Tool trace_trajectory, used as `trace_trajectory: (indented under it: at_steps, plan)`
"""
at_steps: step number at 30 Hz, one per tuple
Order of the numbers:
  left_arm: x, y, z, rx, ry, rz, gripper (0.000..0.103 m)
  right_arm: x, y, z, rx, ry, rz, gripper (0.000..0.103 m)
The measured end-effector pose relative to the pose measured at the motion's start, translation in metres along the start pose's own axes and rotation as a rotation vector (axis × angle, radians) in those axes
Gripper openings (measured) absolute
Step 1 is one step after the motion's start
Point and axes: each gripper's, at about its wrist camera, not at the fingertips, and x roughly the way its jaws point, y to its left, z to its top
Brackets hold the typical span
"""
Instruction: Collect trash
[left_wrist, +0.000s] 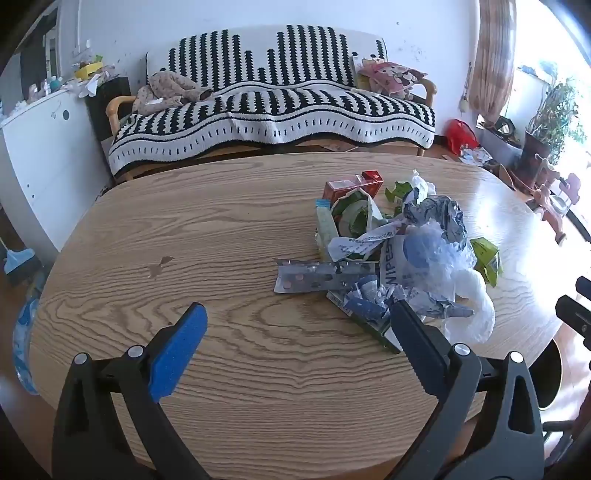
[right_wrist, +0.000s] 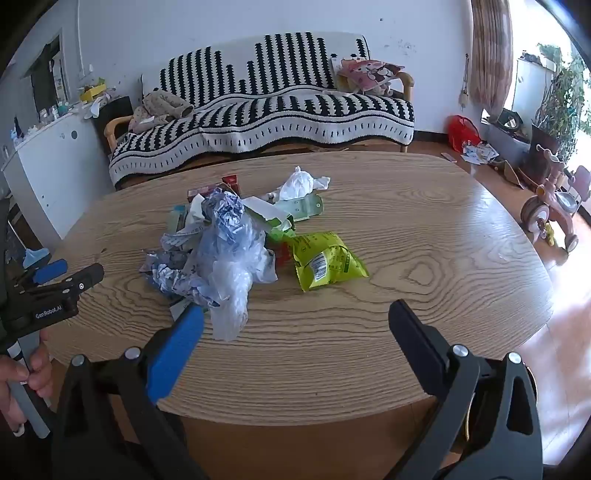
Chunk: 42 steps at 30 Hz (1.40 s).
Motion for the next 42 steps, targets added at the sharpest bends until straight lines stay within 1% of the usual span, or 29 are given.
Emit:
trace_trajectory:
  at_steps: [42]
  plan:
    - [-0.0004, -0.0067, -0.0008, 0.013, -0.003, 0.000, 0.097, -0.0058, 0.0010, 0.0013, -0.007, -0.009, 0.007, 0.097]
